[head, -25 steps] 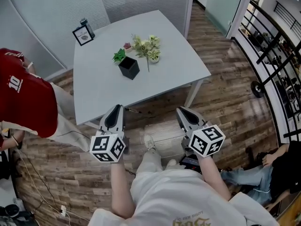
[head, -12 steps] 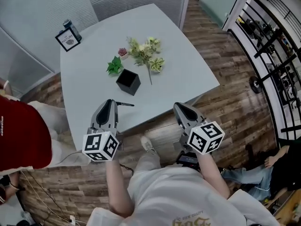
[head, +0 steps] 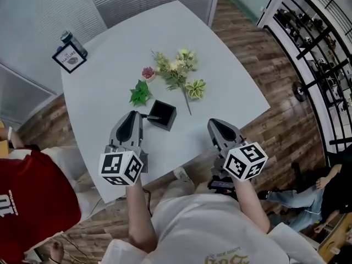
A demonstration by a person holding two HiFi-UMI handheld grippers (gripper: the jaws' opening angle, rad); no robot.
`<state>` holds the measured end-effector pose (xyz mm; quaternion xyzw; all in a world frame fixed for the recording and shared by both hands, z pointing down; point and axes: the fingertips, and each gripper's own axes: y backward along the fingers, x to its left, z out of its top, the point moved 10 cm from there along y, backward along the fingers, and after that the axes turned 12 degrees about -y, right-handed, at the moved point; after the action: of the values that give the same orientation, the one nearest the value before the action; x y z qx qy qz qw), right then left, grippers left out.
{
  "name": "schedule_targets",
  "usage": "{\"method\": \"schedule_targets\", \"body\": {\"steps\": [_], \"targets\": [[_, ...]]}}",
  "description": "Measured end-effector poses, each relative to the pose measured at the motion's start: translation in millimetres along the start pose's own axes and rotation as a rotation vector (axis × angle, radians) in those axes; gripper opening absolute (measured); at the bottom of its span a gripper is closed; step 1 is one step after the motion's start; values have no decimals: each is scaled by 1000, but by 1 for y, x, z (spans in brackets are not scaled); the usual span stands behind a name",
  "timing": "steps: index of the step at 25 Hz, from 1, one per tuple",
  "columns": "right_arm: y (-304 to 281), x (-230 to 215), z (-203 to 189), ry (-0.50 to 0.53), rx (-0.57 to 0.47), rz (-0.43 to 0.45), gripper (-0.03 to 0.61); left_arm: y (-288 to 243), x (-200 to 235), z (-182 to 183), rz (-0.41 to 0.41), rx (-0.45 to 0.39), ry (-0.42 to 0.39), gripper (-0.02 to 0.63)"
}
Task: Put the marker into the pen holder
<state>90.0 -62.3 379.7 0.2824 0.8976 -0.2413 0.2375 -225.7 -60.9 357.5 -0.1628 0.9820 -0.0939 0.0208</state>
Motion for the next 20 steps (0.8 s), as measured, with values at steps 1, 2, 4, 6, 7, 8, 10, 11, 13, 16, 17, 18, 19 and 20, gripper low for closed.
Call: {"method": "schedule_targets", "body": {"steps": [1,2,4,6,7,8,10,11,13,16,17,18,19,20], "targets": [[-5,0,2,0,-5,-6,17,-5,4,-1,-10,2,-1,41],[-9,0,4,0,-10,-11,17,-11,7,-1,-19,4,-3,41],[-14,0,6,-5,-15,-22,17,-20,10,-3,-35,16,-10,41],[-18,-1,6,-12,-16,-34,17,-27,12,-6,-48,31,-26,41],[-20,-2,6,-15,-17,-37,17,-31,13,-7,-53,36,-33,41],[-22,-4,7,-16,-19,-40,17,-35,14,-8,-56,40,-37,41],[-26,-7,8,-20,-21,-43,17,-41,16,-10,-61,46,-40,41],[-28,-8,8,-24,-20,-44,17,-44,17,-11,-63,50,-41,41],[-33,-11,8,-31,-16,-45,17,-49,19,-11,-64,59,-49,41],[-43,-14,12,-29,-15,-37,17,-57,20,-12,-67,75,-69,41],[-47,-15,14,-26,-16,-34,17,-59,20,-13,-69,80,-72,41],[-51,-16,15,-23,-15,-30,17,-62,20,-14,-71,85,-73,41],[-55,-18,16,-23,-14,-27,17,-65,20,-16,-74,90,-73,41],[-59,-19,16,-23,-12,-23,17,-68,20,-18,-77,96,-74,41]]}}
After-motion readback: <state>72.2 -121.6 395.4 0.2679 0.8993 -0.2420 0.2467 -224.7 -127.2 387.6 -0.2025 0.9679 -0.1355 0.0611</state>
